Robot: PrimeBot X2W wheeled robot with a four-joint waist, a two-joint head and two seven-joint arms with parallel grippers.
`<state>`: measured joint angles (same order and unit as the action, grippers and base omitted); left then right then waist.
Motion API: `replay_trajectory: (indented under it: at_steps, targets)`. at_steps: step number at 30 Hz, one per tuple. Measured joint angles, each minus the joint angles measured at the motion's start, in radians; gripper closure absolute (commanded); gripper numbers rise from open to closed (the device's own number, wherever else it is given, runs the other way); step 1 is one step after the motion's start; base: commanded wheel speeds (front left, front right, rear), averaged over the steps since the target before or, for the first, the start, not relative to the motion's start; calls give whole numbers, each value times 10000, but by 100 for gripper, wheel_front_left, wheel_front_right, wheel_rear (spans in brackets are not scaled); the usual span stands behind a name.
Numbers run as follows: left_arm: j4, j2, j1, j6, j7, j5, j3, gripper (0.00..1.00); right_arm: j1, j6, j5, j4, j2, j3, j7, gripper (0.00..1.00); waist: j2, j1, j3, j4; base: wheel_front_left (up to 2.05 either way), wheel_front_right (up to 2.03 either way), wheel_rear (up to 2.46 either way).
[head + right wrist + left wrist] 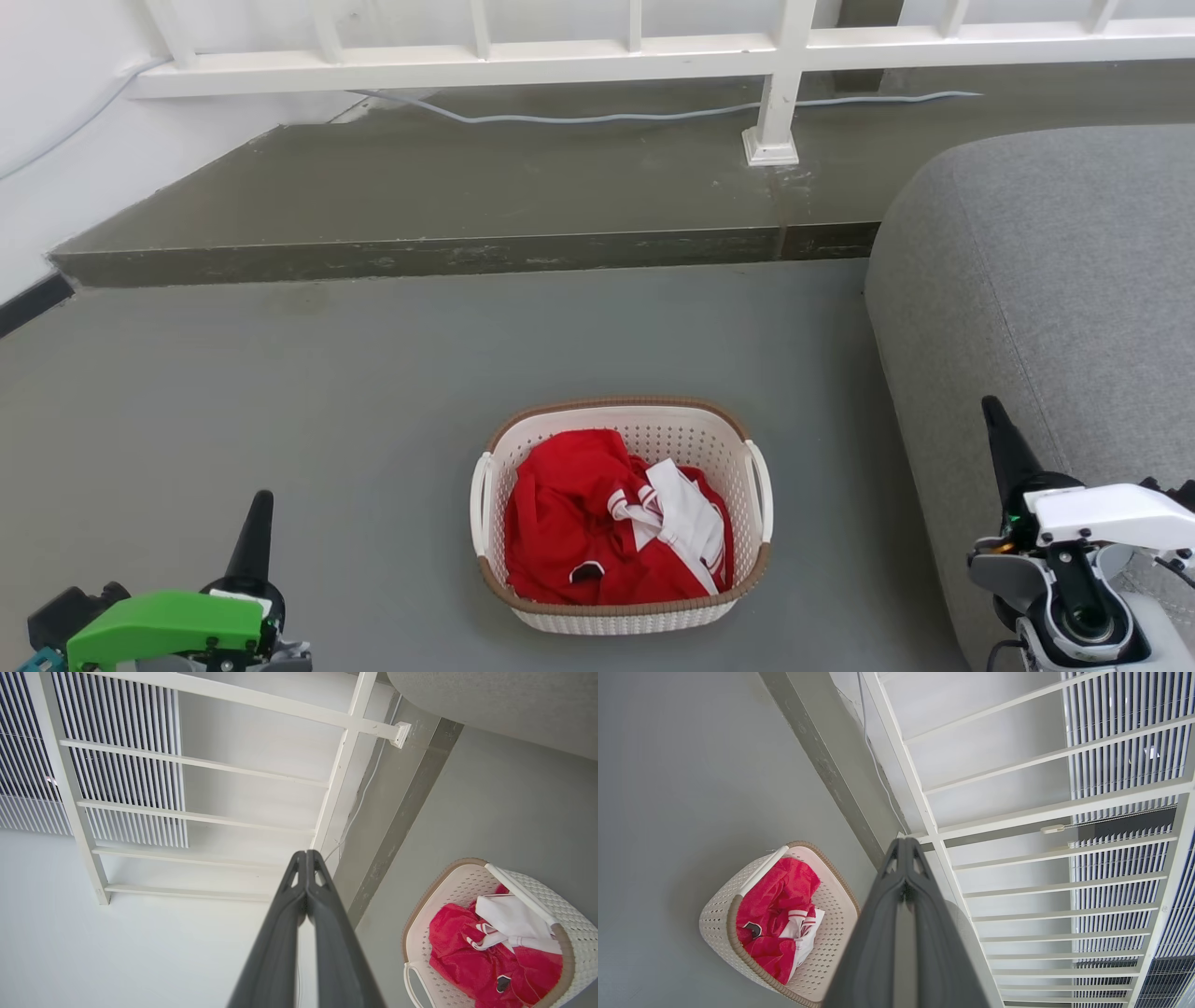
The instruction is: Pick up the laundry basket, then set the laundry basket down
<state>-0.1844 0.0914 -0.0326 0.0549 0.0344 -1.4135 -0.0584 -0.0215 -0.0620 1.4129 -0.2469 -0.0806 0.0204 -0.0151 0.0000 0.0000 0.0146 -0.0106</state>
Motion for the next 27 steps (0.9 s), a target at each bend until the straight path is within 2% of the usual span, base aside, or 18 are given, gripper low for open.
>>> replay_trajectory:
  at_steps: [20,27]
  targets:
    - [-512,130,585,525,-527,-2625,253,100,-188,-474,2429,-115,-81,-679,554,100,0,0,-105,102,0,0,0]
    - [-617,130,647,546,-529,-2748,265,100,-281,-520,2533,-151,-86,-734,556,100,0,0,-109,104,0,0,0]
